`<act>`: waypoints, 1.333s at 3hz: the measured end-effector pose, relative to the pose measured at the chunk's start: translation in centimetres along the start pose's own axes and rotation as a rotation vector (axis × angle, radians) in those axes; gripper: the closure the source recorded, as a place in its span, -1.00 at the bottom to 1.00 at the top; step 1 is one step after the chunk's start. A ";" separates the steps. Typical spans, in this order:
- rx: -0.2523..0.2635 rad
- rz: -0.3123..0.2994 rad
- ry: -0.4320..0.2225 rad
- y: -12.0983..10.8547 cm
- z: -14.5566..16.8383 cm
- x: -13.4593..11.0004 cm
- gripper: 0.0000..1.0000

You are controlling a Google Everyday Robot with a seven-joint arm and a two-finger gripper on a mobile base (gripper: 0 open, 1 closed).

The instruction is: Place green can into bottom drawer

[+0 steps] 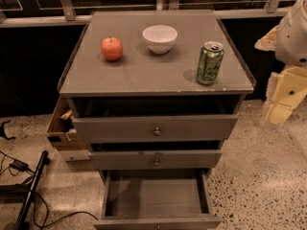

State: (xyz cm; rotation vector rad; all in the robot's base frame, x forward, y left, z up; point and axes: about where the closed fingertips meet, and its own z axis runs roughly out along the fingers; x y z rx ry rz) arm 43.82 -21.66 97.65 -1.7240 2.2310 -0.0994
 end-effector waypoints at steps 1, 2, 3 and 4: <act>0.000 0.000 0.000 0.0 0.0 0.0 -1.00; 0.004 0.003 -0.004 -0.1 0.1 0.0 -0.47; 0.067 0.055 -0.058 -2.2 1.3 -0.3 0.00; 0.137 0.139 -0.155 -6.4 4.0 -0.8 0.46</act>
Offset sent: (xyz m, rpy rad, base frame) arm 0.0000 0.0000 0.0000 0.0000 0.0000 0.0000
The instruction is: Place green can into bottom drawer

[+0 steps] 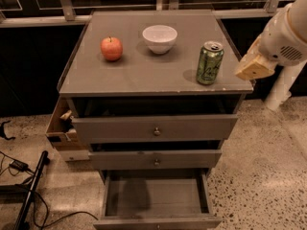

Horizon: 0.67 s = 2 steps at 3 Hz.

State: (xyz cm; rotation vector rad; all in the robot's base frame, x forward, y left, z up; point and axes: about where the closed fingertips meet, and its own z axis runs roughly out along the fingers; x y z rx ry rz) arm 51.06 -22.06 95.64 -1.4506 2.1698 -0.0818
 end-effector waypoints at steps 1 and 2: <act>0.115 0.113 -0.119 -5.5 3.9 0.0 1.00; 0.150 0.108 -0.139 -6.2 3.5 -0.7 1.00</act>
Offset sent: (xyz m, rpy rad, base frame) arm 0.0478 -0.0119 -0.0147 0.0965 -0.0843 -0.0847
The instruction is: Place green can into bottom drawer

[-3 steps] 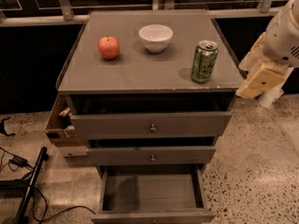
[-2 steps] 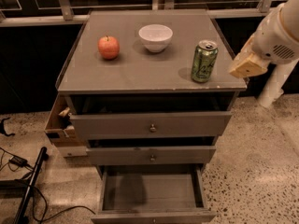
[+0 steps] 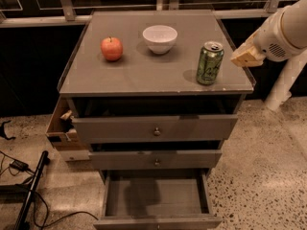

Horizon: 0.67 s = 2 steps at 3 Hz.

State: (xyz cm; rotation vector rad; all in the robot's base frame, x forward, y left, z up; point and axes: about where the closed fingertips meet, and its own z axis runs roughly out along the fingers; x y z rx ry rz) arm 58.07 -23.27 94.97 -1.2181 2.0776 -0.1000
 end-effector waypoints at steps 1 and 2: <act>0.000 0.000 0.000 0.0 0.0 0.0 1.00; 0.006 0.033 0.008 -0.3 0.9 0.7 0.46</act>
Offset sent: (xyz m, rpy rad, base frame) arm 0.0067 -0.0121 -0.0151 0.0144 0.0171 -0.0579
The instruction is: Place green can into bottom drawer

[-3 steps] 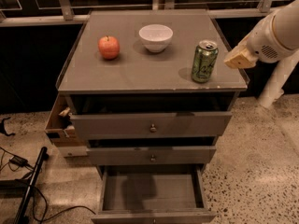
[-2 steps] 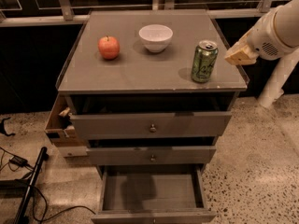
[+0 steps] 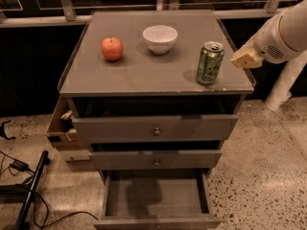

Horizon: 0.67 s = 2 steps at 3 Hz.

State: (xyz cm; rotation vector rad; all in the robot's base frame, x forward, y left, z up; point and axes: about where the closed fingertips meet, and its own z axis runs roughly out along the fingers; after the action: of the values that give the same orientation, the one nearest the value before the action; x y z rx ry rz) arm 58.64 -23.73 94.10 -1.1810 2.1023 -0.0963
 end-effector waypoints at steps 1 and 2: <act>0.003 0.027 -0.005 -0.5 0.9 0.2 0.00; -0.008 0.057 -0.018 -0.9 2.3 -0.1 -0.47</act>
Offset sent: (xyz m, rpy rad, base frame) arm 0.0371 0.0017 -0.0237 0.0888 0.0199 -0.0502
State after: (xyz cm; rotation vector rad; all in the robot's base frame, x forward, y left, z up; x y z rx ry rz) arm 60.73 -23.59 92.73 -1.1219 2.1202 -0.0511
